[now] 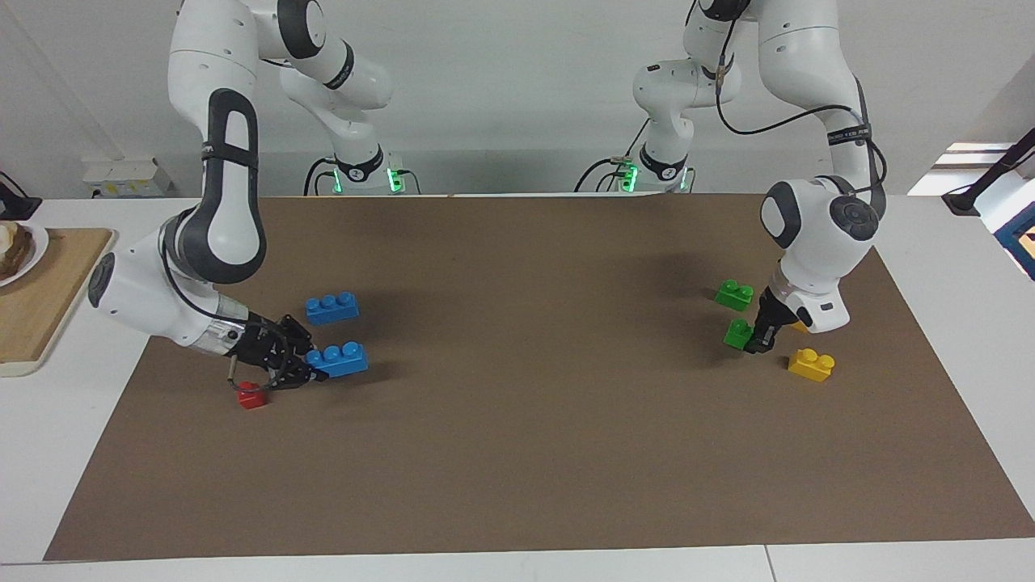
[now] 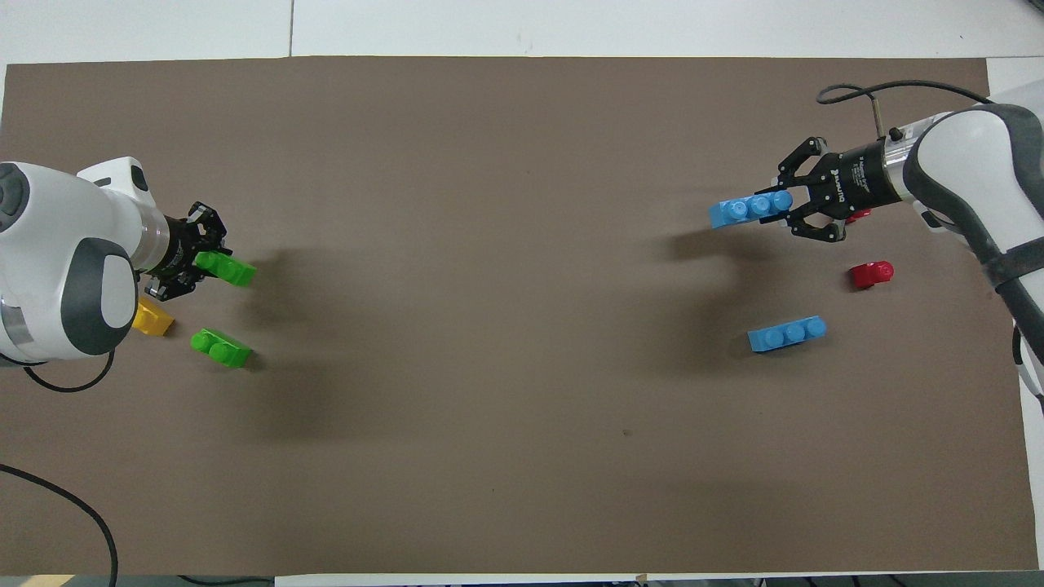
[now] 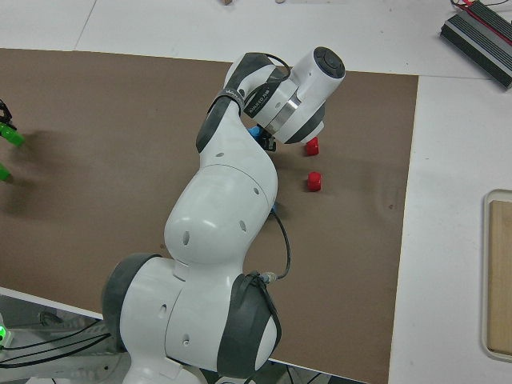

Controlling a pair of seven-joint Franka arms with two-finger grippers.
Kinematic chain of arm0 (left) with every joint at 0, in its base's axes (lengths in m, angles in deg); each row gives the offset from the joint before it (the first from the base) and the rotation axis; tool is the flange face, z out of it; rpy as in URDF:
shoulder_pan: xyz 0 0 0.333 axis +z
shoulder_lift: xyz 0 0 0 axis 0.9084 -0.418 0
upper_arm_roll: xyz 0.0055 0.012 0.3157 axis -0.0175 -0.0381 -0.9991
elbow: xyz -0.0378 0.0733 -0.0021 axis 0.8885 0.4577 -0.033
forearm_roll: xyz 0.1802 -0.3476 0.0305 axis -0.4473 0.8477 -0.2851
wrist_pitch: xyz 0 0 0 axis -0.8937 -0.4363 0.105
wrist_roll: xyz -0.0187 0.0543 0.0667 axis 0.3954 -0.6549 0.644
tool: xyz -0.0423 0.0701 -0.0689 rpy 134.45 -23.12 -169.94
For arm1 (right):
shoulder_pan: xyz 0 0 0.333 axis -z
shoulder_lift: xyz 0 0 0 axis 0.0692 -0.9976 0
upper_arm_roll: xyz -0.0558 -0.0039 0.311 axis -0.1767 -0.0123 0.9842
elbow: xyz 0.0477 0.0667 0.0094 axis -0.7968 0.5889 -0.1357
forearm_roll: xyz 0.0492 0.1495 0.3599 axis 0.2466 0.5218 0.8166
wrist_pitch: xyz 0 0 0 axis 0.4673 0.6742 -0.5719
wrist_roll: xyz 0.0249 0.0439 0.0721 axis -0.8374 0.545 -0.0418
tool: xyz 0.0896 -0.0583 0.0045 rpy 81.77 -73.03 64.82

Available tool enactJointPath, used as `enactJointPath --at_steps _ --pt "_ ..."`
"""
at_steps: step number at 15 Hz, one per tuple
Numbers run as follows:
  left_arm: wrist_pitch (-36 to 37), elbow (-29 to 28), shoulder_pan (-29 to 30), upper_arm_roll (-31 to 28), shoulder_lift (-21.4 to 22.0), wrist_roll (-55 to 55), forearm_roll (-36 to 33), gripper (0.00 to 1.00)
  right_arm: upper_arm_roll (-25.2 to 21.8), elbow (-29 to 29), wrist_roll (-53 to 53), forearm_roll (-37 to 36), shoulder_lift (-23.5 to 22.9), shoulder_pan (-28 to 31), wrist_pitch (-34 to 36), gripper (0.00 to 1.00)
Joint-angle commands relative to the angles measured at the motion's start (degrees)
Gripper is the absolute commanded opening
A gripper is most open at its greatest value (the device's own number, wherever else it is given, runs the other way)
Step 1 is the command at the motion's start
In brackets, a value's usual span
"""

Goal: Remove green block with left arm and hold with right
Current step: 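Set the green brick down with the left gripper while the right gripper sets blue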

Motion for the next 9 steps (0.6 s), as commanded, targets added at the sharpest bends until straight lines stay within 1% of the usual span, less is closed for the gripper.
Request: enactJointPath --at_steps 1,3,9 --pt "-1.97 -0.35 0.96 0.49 -1.38 -3.66 -0.08 0.0 0.85 0.19 1.24 -1.6 -1.66 1.7 -0.87 0.0" --pt "-2.23 -0.35 2.27 0.49 -1.83 -5.07 -0.08 0.0 0.85 0.71 1.24 -1.6 -1.93 1.61 -1.49 0.0" --pt "-3.11 -0.53 2.37 0.49 -1.92 -6.48 -0.08 0.0 0.93 4.32 1.16 -1.42 -1.85 1.44 -5.97 0.0"
